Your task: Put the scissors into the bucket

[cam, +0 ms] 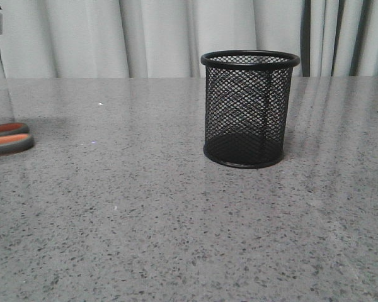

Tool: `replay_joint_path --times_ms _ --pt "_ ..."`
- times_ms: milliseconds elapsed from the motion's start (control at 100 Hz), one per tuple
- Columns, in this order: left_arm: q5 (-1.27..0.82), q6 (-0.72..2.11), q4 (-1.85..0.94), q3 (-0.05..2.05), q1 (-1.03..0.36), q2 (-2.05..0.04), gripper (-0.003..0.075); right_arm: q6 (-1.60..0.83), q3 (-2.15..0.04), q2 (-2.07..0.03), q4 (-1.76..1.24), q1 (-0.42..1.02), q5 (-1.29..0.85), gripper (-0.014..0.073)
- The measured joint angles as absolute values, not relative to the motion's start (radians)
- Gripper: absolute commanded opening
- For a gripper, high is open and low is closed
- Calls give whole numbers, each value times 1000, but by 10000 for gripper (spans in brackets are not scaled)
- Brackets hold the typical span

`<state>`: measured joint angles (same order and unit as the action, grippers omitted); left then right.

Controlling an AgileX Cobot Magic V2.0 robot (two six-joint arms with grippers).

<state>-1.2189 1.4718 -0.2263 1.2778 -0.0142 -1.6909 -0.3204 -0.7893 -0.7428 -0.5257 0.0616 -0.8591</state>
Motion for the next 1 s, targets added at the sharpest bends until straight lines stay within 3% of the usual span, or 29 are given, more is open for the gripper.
replay_joint_path --times_ms 110,530,1000 --pt "-1219 1440 -226 1280 -14 -1692 -22 -320 -789 -743 -526 62 -859 458" --pt "-1218 1369 -197 1341 -75 -1595 -21 -320 -789 -743 -568 62 -859 458" --pt "-1258 1039 -53 1491 -469 -1298 -21 -655 -789 -755 -1192 62 -874 456"
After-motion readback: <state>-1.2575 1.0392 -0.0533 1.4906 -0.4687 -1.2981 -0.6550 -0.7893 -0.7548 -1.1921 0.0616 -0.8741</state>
